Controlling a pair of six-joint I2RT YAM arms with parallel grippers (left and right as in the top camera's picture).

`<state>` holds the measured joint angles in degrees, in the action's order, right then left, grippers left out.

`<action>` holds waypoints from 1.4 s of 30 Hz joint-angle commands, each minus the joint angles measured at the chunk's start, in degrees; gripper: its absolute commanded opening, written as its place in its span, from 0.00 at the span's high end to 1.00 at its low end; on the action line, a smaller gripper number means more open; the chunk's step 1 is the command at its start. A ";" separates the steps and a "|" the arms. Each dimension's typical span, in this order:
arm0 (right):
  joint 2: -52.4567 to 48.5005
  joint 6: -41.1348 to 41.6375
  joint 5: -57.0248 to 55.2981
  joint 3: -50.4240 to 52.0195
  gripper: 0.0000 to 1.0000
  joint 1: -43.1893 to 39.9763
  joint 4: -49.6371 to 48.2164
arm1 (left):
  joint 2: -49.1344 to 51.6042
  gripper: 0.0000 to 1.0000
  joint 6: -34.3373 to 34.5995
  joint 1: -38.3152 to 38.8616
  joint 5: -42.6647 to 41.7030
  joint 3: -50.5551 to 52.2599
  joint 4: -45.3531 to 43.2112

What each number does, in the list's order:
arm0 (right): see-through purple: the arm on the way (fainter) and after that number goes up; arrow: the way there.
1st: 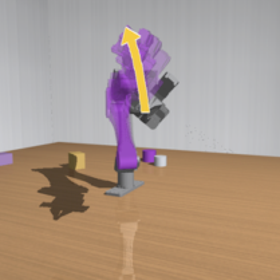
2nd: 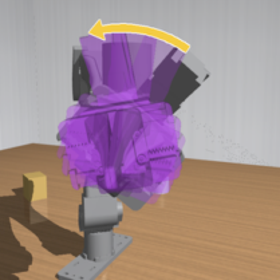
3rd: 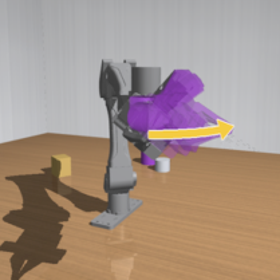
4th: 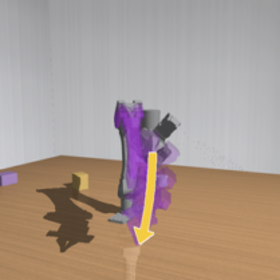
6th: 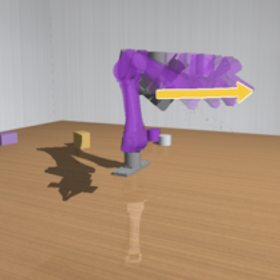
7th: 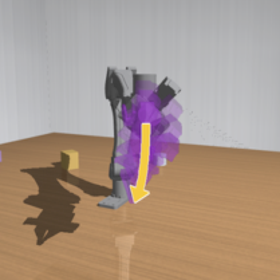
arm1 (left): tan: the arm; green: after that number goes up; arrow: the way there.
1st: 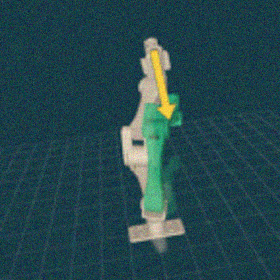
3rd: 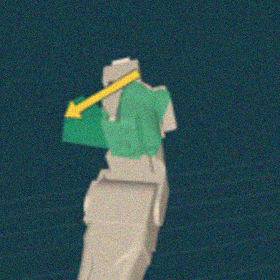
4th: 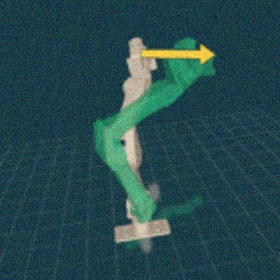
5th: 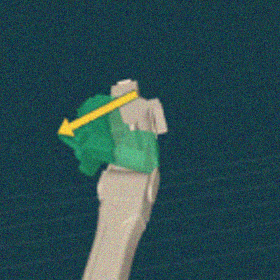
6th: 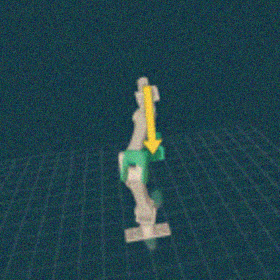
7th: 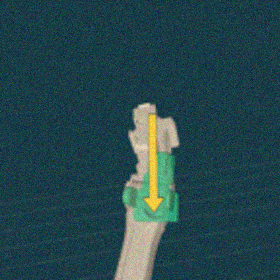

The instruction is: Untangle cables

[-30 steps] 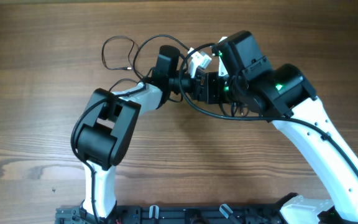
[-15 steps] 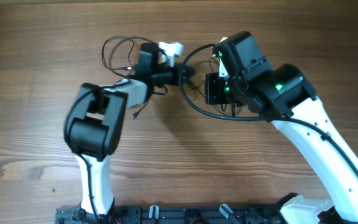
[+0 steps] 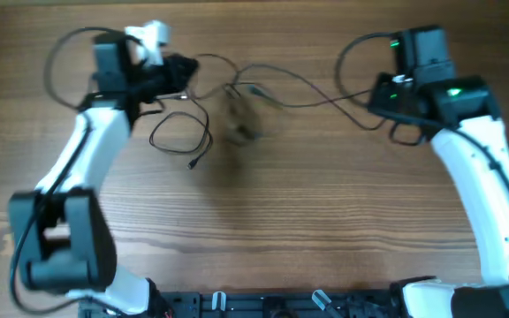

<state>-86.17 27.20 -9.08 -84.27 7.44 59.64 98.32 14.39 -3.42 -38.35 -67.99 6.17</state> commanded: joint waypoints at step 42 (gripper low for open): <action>-2.56 -10.75 13.46 0.50 0.96 -0.98 -3.45 | -6.36 0.42 -3.72 25.05 20.24 -0.28 7.69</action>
<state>-88.07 17.63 3.01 -84.01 2.35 56.36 92.55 11.44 21.91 -20.64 -68.01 13.13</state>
